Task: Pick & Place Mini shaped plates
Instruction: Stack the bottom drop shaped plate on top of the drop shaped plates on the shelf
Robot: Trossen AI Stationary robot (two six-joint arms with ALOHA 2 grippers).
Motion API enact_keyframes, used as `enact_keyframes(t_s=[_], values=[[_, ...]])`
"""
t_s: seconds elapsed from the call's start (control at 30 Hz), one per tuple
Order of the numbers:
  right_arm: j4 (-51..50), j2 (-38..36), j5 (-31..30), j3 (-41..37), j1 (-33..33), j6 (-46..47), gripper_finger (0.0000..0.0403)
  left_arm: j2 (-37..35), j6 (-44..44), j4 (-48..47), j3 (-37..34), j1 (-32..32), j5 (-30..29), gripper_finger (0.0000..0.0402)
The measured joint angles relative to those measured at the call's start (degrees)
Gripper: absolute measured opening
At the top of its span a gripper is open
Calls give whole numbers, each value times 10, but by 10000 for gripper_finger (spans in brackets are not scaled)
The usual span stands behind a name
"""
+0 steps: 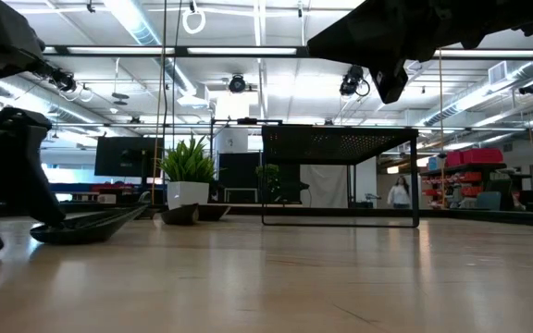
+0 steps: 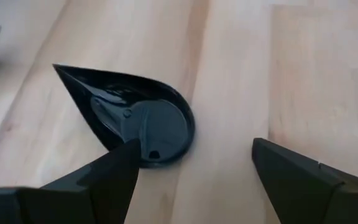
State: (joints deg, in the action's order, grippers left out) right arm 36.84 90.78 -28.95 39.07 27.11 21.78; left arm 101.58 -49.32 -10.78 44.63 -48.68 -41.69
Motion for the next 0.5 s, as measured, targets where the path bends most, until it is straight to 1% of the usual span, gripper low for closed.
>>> enact_keyframes(t_s=[0.13, 0.33, 0.5], values=[[0, 0, 0, 0, 0, 0, 8, 2, -4, -6, -1, 4, -21, 314], [0, 0, 0, 0, 0, 0, 8, 2, -4, -5, -2, 4, -31, 314], [0, 0, 0, 0, 0, 0, 8, 2, 32, 1, -2, 19, -37, 314]])
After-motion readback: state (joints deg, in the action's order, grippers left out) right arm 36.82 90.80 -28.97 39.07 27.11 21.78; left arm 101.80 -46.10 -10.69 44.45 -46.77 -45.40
